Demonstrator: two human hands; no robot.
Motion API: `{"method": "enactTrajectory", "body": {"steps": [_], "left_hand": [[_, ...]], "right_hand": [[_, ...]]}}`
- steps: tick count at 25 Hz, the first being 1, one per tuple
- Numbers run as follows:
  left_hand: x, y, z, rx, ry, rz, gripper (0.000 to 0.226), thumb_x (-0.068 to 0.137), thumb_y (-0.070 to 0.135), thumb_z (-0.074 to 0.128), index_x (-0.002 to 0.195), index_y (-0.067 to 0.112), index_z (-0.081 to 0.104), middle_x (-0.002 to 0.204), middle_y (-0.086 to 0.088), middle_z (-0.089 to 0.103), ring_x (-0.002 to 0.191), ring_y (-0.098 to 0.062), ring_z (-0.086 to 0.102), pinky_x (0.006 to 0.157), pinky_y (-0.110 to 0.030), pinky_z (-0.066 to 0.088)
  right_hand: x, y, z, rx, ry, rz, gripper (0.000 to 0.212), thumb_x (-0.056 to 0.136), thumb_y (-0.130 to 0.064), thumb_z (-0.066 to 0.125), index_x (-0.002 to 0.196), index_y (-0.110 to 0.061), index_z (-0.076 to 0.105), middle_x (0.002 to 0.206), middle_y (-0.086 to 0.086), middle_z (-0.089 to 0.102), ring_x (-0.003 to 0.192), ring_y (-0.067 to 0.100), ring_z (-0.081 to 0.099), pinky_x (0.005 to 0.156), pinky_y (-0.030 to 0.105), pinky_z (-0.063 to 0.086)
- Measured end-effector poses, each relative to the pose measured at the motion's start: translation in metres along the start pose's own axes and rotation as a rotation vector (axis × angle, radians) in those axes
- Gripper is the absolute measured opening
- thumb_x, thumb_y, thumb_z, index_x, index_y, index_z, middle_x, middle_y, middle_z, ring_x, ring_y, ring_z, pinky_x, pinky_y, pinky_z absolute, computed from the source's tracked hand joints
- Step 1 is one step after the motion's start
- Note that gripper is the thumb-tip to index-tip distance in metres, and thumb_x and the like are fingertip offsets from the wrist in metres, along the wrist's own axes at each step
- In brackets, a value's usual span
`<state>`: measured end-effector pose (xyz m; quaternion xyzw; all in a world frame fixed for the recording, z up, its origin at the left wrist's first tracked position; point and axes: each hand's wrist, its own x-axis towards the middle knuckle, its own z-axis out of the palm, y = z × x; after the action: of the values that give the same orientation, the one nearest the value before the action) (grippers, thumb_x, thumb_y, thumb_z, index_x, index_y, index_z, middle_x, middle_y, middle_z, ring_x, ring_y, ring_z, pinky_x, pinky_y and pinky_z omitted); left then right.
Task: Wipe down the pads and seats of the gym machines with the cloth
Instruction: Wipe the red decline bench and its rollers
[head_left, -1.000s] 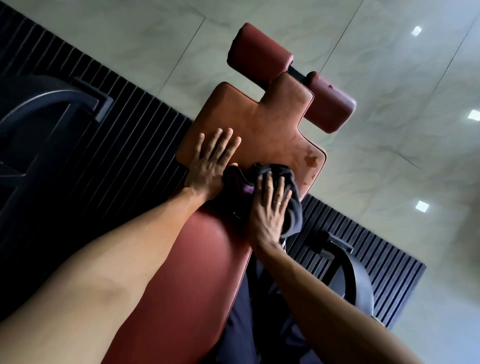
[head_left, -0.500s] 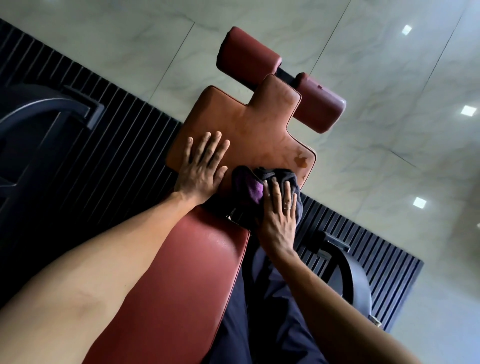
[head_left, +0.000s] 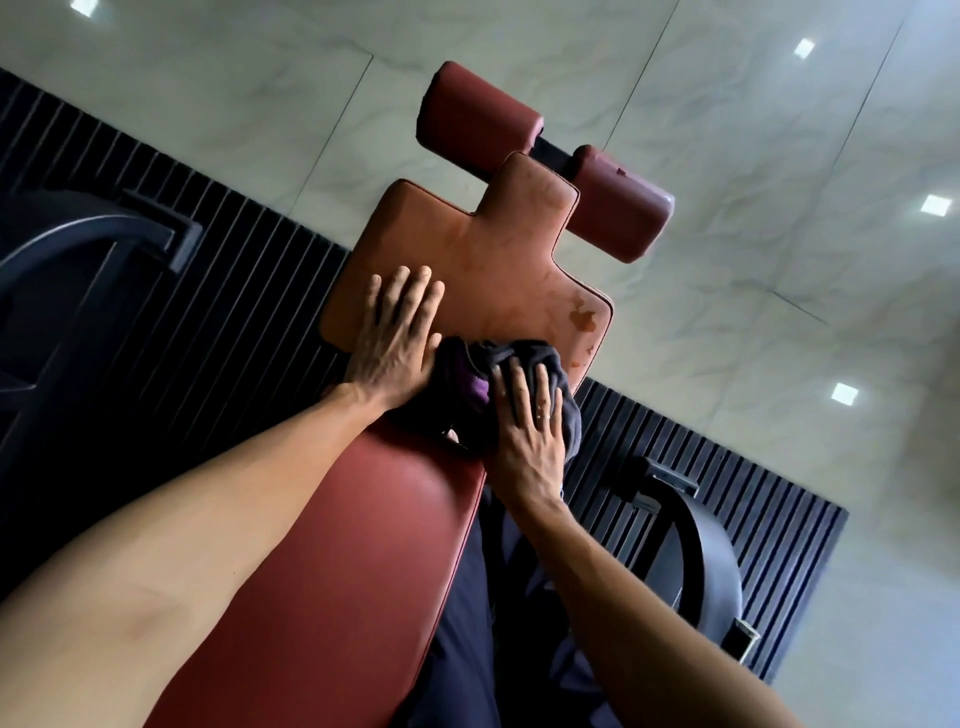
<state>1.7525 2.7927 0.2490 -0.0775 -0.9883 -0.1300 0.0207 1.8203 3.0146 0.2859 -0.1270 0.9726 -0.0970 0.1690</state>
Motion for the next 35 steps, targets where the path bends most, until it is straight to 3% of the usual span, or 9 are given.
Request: {"method": "enactTrajectory", "body": {"steps": [2, 7, 14, 18, 23, 27, 31, 33, 35], "left_hand": [[0.006, 0.004, -0.001, -0.036, 0.0, 0.09, 0.065, 0.091, 0.02, 0.048, 0.153, 0.007, 0.036, 0.162, -0.014, 0.029, 0.15, -0.032, 0.026, 0.121, -0.06, 0.012], [0.031, 0.025, 0.002, -0.081, -0.01, 0.12, 0.063, 0.091, 0.023, 0.045, 0.153, 0.018, 0.04, 0.163, -0.011, 0.029, 0.151, -0.03, 0.026, 0.123, -0.056, 0.012], [0.035, 0.037, 0.012, -0.058, 0.004, 0.108, 0.062, 0.092, 0.026, 0.049, 0.151, 0.01, 0.04, 0.161, -0.014, 0.031, 0.15, -0.032, 0.026, 0.122, -0.058, 0.011], [0.06, 0.053, 0.017, -0.055, -0.025, 0.093, 0.064, 0.091, 0.025, 0.042, 0.154, 0.014, 0.037, 0.163, -0.011, 0.028, 0.152, -0.031, 0.023, 0.123, -0.057, 0.008], [0.061, 0.053, 0.024, -0.018, 0.004, 0.08, 0.061, 0.097, 0.025, 0.042, 0.157, 0.02, 0.031, 0.165, -0.009, 0.023, 0.153, -0.028, 0.019, 0.122, -0.058, 0.01], [0.061, 0.055, 0.027, -0.038, 0.048, 0.067, 0.058, 0.1, 0.033, 0.042, 0.156, 0.02, 0.034, 0.164, -0.008, 0.026, 0.152, -0.028, 0.022, 0.122, -0.059, 0.012], [0.06, 0.056, 0.024, -0.045, 0.03, 0.05, 0.057, 0.101, 0.036, 0.043, 0.156, 0.021, 0.034, 0.165, -0.007, 0.025, 0.153, -0.027, 0.021, 0.122, -0.058, 0.011], [0.061, 0.058, 0.023, -0.04, 0.025, 0.045, 0.058, 0.101, 0.037, 0.042, 0.156, 0.022, 0.034, 0.165, -0.007, 0.025, 0.153, -0.027, 0.021, 0.122, -0.058, 0.012], [0.063, 0.056, 0.023, -0.048, 0.012, 0.039, 0.058, 0.1, 0.037, 0.041, 0.156, 0.022, 0.034, 0.165, -0.007, 0.026, 0.152, -0.027, 0.022, 0.121, -0.059, 0.013]], "right_hand": [[0.005, -0.001, -0.011, 0.094, -0.007, 0.175, 0.079, 0.089, -0.046, 0.037, 0.162, -0.022, 0.019, 0.17, 0.003, 0.01, 0.157, 0.029, -0.003, 0.127, 0.051, 0.01], [0.063, -0.003, -0.037, 0.418, 0.017, 0.638, 0.087, 0.094, -0.047, 0.052, 0.163, -0.024, 0.004, 0.171, -0.003, -0.004, 0.156, 0.025, -0.012, 0.127, 0.046, 0.008], [0.004, -0.008, -0.007, 0.178, -0.036, 0.289, 0.087, 0.091, -0.053, 0.05, 0.162, -0.017, 0.015, 0.171, 0.009, 0.003, 0.154, 0.032, -0.018, 0.127, 0.052, 0.004], [0.021, 0.006, -0.014, 0.244, -0.016, 0.343, 0.083, 0.089, -0.051, 0.039, 0.16, -0.013, 0.021, 0.171, 0.007, 0.003, 0.154, 0.027, -0.02, 0.127, 0.05, 0.011], [0.032, 0.01, -0.021, 0.243, -0.045, 0.356, 0.082, 0.092, -0.046, 0.049, 0.162, -0.015, 0.018, 0.171, 0.006, 0.0, 0.156, 0.033, -0.011, 0.126, 0.05, 0.015], [0.069, 0.036, -0.04, 0.215, -0.021, 0.335, 0.083, 0.092, -0.053, 0.052, 0.161, -0.021, 0.02, 0.171, 0.003, 0.002, 0.157, 0.032, -0.003, 0.12, 0.052, 0.031], [0.077, 0.043, -0.052, 0.407, 0.052, 0.5, 0.087, 0.093, -0.056, 0.053, 0.162, -0.029, 0.008, 0.171, -0.005, -0.003, 0.157, 0.023, 0.008, 0.116, 0.046, 0.039], [0.051, 0.028, -0.047, 0.502, 0.039, 0.612, 0.089, 0.094, -0.051, 0.057, 0.163, -0.027, 0.007, 0.171, -0.002, -0.004, 0.156, 0.024, 0.014, 0.116, 0.045, 0.038], [0.026, 0.013, -0.036, 0.473, -0.027, 0.576, 0.088, 0.094, -0.046, 0.057, 0.163, -0.021, 0.009, 0.171, -0.001, -0.008, 0.157, 0.025, 0.0, 0.123, 0.045, 0.027]]}}
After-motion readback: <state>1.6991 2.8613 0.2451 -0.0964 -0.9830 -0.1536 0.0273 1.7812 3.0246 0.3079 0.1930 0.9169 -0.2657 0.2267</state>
